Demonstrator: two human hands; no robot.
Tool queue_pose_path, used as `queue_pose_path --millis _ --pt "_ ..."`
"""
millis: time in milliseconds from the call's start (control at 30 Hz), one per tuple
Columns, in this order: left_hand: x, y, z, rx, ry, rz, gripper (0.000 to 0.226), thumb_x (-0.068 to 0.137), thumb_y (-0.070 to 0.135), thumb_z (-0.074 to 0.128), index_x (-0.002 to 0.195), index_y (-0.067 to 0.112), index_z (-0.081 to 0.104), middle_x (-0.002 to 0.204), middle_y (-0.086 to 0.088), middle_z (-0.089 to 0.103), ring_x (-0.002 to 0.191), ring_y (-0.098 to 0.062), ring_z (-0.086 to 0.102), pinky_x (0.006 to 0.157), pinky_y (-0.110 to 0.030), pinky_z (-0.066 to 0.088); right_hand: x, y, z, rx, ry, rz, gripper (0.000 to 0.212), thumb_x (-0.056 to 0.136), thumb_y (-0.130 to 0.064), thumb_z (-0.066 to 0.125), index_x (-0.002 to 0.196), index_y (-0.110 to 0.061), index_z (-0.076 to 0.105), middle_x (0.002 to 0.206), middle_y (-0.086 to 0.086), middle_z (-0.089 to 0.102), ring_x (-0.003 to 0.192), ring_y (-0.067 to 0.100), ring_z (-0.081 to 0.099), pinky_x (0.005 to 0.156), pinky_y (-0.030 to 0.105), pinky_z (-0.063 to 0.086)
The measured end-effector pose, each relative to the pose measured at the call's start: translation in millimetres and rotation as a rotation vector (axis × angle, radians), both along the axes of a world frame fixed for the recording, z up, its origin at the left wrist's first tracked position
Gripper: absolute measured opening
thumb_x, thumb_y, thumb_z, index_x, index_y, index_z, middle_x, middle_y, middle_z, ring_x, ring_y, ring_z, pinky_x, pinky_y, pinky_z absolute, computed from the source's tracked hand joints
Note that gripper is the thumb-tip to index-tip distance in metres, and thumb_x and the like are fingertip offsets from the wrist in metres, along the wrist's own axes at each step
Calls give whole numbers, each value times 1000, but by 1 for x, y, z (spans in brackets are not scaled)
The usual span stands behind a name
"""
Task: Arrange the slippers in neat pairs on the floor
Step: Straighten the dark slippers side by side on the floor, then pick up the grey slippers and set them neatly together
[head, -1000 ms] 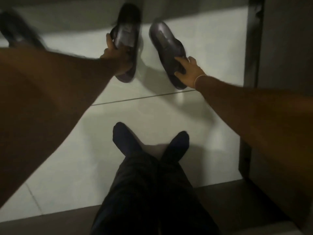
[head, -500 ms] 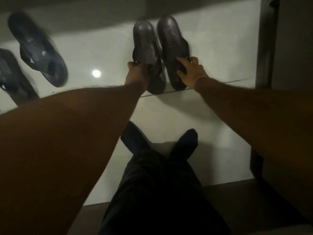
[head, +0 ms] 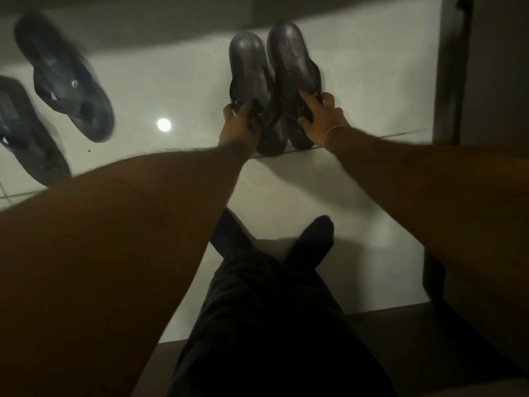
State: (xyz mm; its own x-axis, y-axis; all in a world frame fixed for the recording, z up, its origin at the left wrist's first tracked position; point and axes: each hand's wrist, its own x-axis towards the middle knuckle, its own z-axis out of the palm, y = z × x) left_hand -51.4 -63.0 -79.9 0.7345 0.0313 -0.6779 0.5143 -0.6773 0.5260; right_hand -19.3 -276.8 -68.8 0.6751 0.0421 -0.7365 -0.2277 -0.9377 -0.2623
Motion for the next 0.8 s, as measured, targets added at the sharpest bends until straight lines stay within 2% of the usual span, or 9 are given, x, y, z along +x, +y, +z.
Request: queue_pose_path --millis 100,200,267,400,500,633,800 --pt "-16 8 15 19 28 0 70 109 32 56 169 42 22 182 -5 3 148 -43 51 117 -54 50 -10 2 18 -84 -17 32 81 106 -49 55 169 -48 5 180 16 -5 150 54 35 124 58 37" --pt "-45 21 54 134 37 -62 88 107 43 60 173 36 3 183 -4 -5 157 -40 37 122 -55 44 -29 10 56 -137 -107 79 84 105 -52 53 170 -43 0 180 18 -6 157 52 25 128 60 28" --pt "-65 30 77 197 43 -133 92 106 44 59 174 31 -2 183 -6 -5 162 -38 29 127 -53 37 -45 14 77 -141 -111 110 85 106 -53 51 171 -41 -3 180 17 -6 162 49 14 131 62 19" --pt "-80 52 148 302 -27 -230 87 108 49 49 173 27 -5 183 -7 -2 168 -32 11 135 -51 18 -58 38 142 -129 -180 197 88 105 -58 49 170 -41 -7 180 15 -8 166 43 6 132 64 14" --pt "-73 61 195 381 -78 -312 82 111 51 36 173 26 -11 183 -6 -8 169 -27 -2 137 -49 7 -53 63 189 -98 -220 236 88 105 -59 47 170 -40 -11 180 13 -12 167 41 -3 133 64 8" --pt "-54 70 259 425 -116 -336 77 112 50 27 172 25 -14 182 -4 -13 169 -23 -10 137 -49 1 -45 96 248 -82 -298 294 87 106 -58 44 170 -36 -11 181 14 -7 168 39 -4 133 65 9" --pt "-52 100 328 463 -137 -291 76 112 53 22 171 27 -17 182 -2 -18 168 -22 -15 137 -48 -2 -36 129 309 -90 -354 330 85 108 -60 38 170 -35 -15 181 10 -12 168 35 -5 133 63 10"
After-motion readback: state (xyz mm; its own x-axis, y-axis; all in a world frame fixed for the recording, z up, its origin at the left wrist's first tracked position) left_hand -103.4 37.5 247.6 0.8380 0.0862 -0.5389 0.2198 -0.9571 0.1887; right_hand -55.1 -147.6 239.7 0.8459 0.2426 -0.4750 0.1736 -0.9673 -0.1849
